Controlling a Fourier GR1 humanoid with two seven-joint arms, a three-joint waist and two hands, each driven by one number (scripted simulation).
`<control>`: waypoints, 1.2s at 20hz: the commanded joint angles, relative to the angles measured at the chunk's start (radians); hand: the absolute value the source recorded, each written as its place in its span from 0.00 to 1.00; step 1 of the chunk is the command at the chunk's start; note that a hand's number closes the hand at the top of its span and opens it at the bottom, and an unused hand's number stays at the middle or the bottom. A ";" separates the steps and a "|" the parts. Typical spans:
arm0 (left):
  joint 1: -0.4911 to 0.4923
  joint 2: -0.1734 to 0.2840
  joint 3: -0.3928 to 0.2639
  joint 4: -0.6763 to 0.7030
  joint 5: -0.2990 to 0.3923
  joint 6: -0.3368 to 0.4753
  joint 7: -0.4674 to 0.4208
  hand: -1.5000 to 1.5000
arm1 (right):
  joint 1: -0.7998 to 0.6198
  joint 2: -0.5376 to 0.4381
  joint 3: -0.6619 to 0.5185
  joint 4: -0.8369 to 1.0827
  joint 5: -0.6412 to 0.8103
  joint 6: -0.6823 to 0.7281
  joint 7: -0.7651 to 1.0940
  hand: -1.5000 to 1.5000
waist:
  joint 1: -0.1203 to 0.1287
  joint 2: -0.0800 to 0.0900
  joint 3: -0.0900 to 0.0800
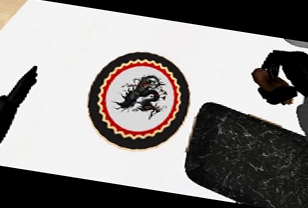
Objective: Pick the sweet potato from the tray and place it in the plate
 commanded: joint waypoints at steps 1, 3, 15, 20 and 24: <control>-0.018 -0.034 -0.028 0.000 -0.019 0.018 0.018 0.50 | -0.127 0.010 -0.059 0.060 -0.039 -0.072 -0.124 1.00 | -0.018 -0.006 -0.001; -0.003 0.010 0.016 -0.011 -0.002 0.002 0.026 0.50 | -0.123 0.025 -0.089 0.045 -0.090 -0.089 -0.223 1.00 | -0.030 -0.012 -0.001; 0.145 -0.023 0.025 -0.080 -0.018 0.020 -0.019 0.50 | -0.100 0.196 -0.006 -0.269 -0.213 0.195 -0.206 1.00 | -0.070 -0.031 -0.004; 0.030 -0.027 0.031 0.016 -0.031 0.016 0.007 0.50 | -0.208 0.298 0.010 -0.294 -0.219 0.239 -0.035 1.00 | -0.067 -0.023 -0.004; 0.077 -0.003 0.054 -0.063 -0.007 -0.019 0.011 0.50 | -0.127 0.399 0.074 -0.398 -0.198 0.248 0.105 1.00 | -0.068 -0.026 -0.004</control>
